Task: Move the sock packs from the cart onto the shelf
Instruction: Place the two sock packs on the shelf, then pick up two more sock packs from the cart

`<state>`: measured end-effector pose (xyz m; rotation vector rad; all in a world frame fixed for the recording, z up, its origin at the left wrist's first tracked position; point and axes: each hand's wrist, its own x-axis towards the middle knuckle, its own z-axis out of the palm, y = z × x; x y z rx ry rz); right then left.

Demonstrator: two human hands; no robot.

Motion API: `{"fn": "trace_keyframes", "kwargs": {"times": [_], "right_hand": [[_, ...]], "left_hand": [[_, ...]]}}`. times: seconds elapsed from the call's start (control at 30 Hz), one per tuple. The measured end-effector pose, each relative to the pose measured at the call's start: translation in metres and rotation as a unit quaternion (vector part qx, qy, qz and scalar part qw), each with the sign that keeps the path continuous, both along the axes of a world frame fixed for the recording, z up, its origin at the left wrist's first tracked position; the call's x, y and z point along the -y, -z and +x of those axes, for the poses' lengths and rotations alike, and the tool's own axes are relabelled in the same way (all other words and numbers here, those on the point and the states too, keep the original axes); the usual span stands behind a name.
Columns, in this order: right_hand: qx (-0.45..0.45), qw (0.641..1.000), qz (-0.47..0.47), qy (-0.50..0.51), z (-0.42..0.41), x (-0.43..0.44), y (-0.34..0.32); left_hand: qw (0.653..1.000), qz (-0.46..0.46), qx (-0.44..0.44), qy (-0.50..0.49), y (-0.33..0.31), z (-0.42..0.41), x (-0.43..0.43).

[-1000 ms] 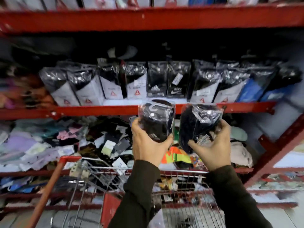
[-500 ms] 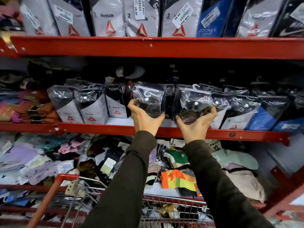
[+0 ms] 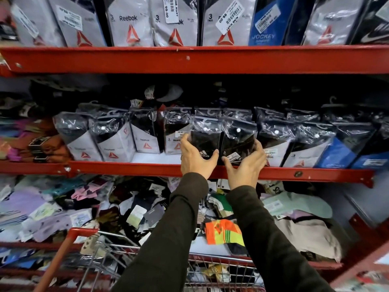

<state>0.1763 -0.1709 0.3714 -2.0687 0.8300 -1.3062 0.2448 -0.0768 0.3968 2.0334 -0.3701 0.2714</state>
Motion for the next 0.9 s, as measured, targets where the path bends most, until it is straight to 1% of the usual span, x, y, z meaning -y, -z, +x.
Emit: {"fn": "trace_keyframes", "kwargs": {"times": [0.1, 0.17, 0.23, 0.37, 0.43, 0.47, 0.53, 0.63, 0.7, 0.73, 0.8, 0.9], "right_hand": [[0.012, 0.999, 0.023, -0.023, -0.005, -0.002, -0.003], [0.025, 0.998, 0.042, -0.038, -0.012, -0.004, -0.004], [0.050, 0.996, 0.056, -0.041, -0.022, -0.006, -0.003], [0.086, 0.992, 0.059, -0.070, -0.050, -0.018, 0.020], [0.088, 0.990, 0.061, -0.096, -0.066, -0.028, 0.044], [0.083, 0.988, 0.060, -0.112, -0.074, -0.033, 0.058], [0.052, 0.985, 0.072, -0.146, -0.091, -0.048, 0.099], [-0.036, 0.977, 0.116, -0.173, -0.117, -0.073, 0.166], [-0.128, 0.965, 0.144, -0.178, -0.136, -0.091, 0.215], [-0.183, 0.951, 0.173, -0.181, -0.144, -0.099, 0.236], [-0.301, 0.907, 0.232, -0.181, -0.157, -0.116, 0.278], [-0.466, 0.815, 0.288, -0.190, -0.167, -0.136, 0.334]], "left_hand": [[0.999, -0.010, -0.006, 0.041, 0.003, 0.000, -0.004], [0.996, -0.044, -0.016, 0.073, 0.005, -0.001, -0.009], [0.993, -0.085, -0.015, 0.081, 0.008, -0.008, -0.017], [0.985, -0.156, 0.062, 0.041, 0.032, -0.040, -0.042], [0.983, -0.151, 0.092, 0.041, 0.058, -0.059, -0.061], [0.985, -0.134, 0.098, 0.047, 0.073, -0.066, -0.071], [0.992, -0.085, 0.078, 0.053, 0.113, -0.082, -0.096], [0.998, -0.034, -0.001, 0.046, 0.178, -0.104, -0.136], [0.997, 0.003, -0.071, 0.025, 0.227, -0.117, -0.160], [0.994, 0.018, -0.110, 0.015, 0.248, -0.123, -0.170], [0.978, 0.049, -0.202, -0.010, 0.292, -0.136, -0.186], [0.936, 0.120, -0.329, -0.037, 0.353, -0.152, -0.204]]}}
